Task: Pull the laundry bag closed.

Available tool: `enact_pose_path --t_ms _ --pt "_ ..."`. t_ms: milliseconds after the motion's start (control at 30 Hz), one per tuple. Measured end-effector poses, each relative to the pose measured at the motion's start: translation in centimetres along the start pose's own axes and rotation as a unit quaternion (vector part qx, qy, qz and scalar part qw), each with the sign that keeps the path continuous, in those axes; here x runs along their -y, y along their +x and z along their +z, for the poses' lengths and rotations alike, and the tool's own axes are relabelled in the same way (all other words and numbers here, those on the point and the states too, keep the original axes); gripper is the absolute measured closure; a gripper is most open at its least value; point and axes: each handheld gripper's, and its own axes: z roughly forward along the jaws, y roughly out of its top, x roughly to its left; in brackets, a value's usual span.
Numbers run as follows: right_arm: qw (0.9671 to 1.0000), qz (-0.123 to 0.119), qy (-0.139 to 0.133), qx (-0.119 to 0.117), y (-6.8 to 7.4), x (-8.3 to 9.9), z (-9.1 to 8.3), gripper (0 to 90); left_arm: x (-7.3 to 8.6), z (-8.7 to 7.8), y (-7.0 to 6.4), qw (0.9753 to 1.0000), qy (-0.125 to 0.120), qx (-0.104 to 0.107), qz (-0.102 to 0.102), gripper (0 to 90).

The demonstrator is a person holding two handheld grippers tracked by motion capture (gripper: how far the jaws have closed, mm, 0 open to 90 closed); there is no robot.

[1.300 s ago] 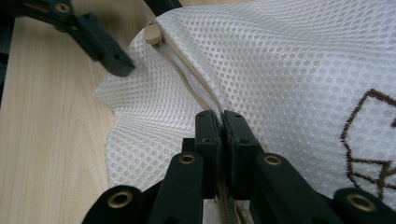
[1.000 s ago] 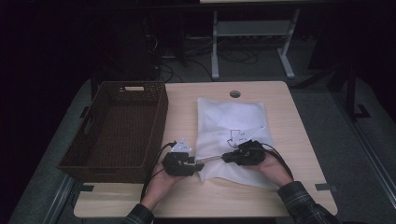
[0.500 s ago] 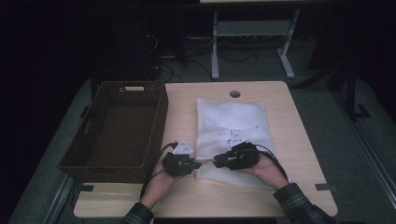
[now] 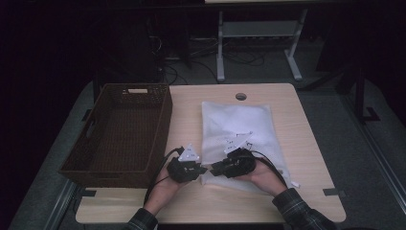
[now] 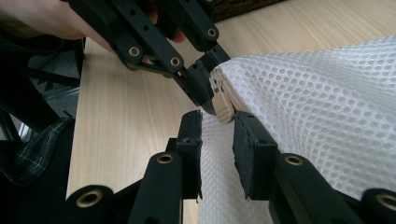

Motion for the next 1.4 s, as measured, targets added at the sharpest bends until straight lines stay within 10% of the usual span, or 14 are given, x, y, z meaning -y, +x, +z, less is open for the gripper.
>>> enact_pose_path --t_ms 1000,1400 --pt "0.9999 -0.003 0.01 0.002 0.34 -0.6 0.57 85.9 0.04 0.1 -0.27 0.9998 0.005 -0.007 0.019 79.9" --pt "0.9988 0.009 0.032 0.036 0.33 -0.38 1.08 86.6 0.25 0.48 -0.07 0.9998 0.016 -0.005 -0.01 81.9"
